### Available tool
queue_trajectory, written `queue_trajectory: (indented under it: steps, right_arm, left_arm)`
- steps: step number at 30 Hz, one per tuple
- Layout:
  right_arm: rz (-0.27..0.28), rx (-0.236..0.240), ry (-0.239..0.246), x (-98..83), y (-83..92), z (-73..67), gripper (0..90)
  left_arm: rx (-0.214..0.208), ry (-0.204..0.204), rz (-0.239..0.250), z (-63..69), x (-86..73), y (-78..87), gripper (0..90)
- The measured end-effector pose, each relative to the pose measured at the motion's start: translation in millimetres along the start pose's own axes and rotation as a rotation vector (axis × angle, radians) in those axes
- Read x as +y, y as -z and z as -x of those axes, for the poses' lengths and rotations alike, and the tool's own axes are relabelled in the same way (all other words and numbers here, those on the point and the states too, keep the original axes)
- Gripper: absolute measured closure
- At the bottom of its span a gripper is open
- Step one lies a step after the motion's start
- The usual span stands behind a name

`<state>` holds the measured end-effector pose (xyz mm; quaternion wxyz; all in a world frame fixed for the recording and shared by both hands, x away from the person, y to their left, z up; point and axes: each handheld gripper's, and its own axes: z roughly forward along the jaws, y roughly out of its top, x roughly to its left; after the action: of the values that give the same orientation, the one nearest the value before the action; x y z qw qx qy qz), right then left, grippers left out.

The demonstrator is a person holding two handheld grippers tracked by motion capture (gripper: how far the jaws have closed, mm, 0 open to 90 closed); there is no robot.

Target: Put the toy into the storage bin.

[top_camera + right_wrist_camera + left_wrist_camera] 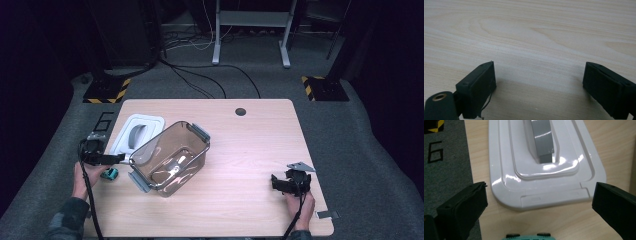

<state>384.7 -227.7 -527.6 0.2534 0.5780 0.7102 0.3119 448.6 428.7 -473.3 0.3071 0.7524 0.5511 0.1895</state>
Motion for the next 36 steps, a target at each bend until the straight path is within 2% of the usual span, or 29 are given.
queue_trajectory:
  steps: [4, 6, 9, 15, 25, 29, 31, 36]
  right_arm:
    - [0.001, 0.001, 0.000, 0.0, -0.1, 0.0, 10.4]
    - [0.001, 0.001, 0.000, 0.0, -0.1, 0.0, 10.4]
    - [0.001, 0.001, 0.000, 0.0, -0.1, 0.0, 10.4]
    - [0.001, 0.001, 0.000, 0.1, -0.2, 0.0, 10.4]
    - [0.001, 0.001, 0.000, 0.1, -0.2, 0.0, 10.4]
    - [0.000, 0.001, 0.000, 0.1, -0.1, -0.1, 10.4]
    - [0.000, 0.001, 0.000, 0.1, -0.1, -0.1, 10.4]
    - [0.000, 0.000, 0.001, 0.1, -0.1, -0.1, 10.4]
  left_arm:
    - [0.002, -0.020, -0.006, 3.3, -11.8, 1.8, 0.0]
    - [0.009, -0.035, -0.017, 4.2, -18.4, 1.2, 0.0]
    - [0.030, -0.040, -0.006, 5.0, -27.8, 0.9, 0.0]
    - [0.017, -0.031, -0.010, 1.9, -43.7, -2.8, 0.0]
    - [0.026, 0.002, -0.029, -0.5, -56.7, -5.6, 0.0]
    - [0.023, 0.011, -0.039, 0.3, -62.1, -8.3, 0.0]
    - [0.031, 0.005, -0.030, 0.6, -64.0, -8.4, 0.2]
    - [0.056, 0.004, -0.004, 2.5, -68.1, -4.1, 9.4]
